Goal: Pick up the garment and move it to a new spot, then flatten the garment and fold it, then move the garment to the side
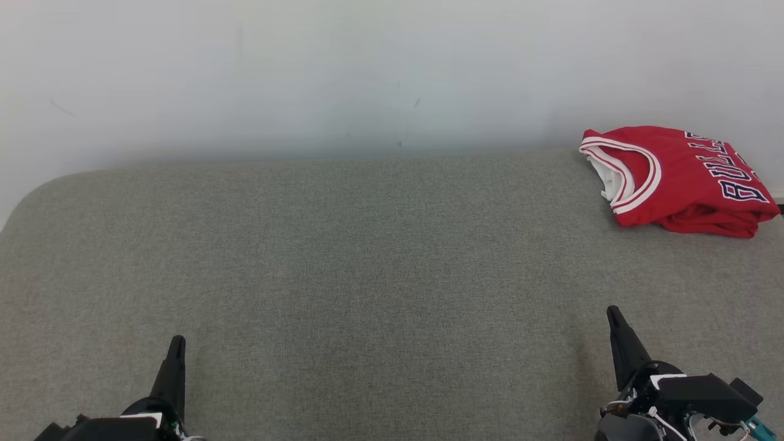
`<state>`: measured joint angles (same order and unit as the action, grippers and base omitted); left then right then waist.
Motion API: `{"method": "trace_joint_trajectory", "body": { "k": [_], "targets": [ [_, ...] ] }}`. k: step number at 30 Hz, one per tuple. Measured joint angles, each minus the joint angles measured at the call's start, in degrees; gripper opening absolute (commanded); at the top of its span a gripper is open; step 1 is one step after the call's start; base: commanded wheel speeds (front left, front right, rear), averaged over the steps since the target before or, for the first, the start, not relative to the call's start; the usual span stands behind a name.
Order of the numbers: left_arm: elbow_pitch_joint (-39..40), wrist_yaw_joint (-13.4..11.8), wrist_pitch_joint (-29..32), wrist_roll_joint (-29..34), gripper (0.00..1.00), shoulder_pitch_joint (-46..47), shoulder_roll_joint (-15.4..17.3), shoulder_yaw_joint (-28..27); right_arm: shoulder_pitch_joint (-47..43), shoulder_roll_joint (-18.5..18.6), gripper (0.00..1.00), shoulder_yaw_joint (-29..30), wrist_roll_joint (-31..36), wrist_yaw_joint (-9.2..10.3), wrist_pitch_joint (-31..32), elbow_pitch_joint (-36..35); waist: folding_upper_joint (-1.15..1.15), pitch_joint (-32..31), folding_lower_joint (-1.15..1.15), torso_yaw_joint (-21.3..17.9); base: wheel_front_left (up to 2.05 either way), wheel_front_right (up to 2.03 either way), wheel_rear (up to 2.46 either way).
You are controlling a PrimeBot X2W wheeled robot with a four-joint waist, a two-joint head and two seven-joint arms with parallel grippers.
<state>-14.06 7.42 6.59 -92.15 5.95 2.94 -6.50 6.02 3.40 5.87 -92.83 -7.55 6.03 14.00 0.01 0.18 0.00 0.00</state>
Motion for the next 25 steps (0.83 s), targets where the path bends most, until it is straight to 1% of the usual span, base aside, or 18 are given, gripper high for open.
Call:
{"method": "trace_joint_trajectory", "body": {
  "k": [25],
  "targets": [
    [-0.02, 0.08, 0.0, -0.1, 0.0, 0.04, -0.02, 0.0, 0.08, -0.1, 0.0, 0.19, 0.04, 0.0, 0.1, 0.03, 0.0, 0.0, 0.0, 0.0, 0.0, 0.0, 0.0]
  ]
}}
